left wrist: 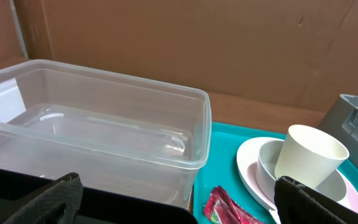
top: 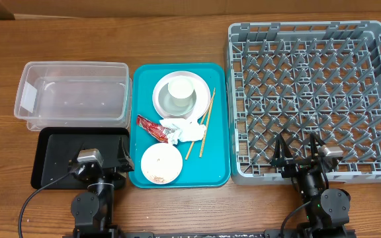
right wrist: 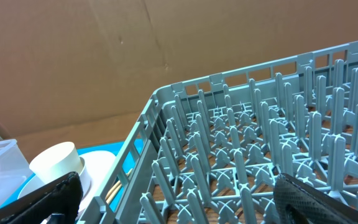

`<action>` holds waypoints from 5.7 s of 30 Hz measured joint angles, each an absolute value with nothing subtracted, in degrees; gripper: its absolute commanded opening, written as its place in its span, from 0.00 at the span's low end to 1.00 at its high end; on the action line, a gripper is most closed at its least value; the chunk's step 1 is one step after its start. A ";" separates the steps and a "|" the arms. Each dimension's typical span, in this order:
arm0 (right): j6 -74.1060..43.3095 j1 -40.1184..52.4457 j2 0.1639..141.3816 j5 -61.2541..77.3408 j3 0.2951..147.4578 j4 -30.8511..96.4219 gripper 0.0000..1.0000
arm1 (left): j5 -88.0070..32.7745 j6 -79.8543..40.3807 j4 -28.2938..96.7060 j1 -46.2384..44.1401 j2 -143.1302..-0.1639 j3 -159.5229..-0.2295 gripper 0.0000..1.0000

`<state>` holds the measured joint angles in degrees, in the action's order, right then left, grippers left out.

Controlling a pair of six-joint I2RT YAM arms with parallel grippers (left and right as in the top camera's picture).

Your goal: Sort waste into correct bins and load items into the dishwasher

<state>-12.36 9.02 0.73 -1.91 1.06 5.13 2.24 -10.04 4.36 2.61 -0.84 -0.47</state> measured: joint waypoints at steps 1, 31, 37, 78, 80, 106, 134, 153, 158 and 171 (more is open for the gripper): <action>-12.38 9.02 0.73 -1.93 1.06 5.10 1.00 | 2.24 -10.04 4.34 2.61 -0.84 -0.47 1.00; -12.38 9.02 0.75 -1.93 1.06 5.10 1.00 | 2.24 -10.04 4.36 2.61 -0.84 -0.47 1.00; -12.38 9.04 0.73 -1.96 1.06 5.13 1.00 | 2.24 -10.04 4.36 2.61 -0.84 -0.47 1.00; -12.40 9.04 0.73 -1.93 1.06 5.04 1.00 | -5.56 -20.23 -3.38 2.61 -3.03 -14.55 1.00; -12.38 9.02 0.73 -1.93 1.04 5.04 1.00 | -6.68 -20.93 5.52 2.61 -6.57 -23.75 1.00; -12.38 9.04 0.73 -1.93 1.04 4.99 1.00 | -41.78 -22.63 46.72 2.61 -80.03 -95.46 1.00; -12.36 9.04 0.73 -1.93 1.04 4.99 1.00 | 7.44 -27.03 63.68 -37.69 -89.56 -82.74 0.80; -12.34 9.02 0.73 -1.93 1.04 4.99 1.00 | 6.50 -20.29 61.41 -33.45 -106.72 -81.43 0.57; -12.38 9.04 0.73 -1.96 1.04 4.95 1.00 | 3.57 -19.03 60.86 -31.27 -108.03 -80.95 0.57; -12.38 9.04 0.73 -1.96 1.06 4.95 1.00 | -0.19 -19.44 58.06 -31.14 -108.03 -76.53 0.04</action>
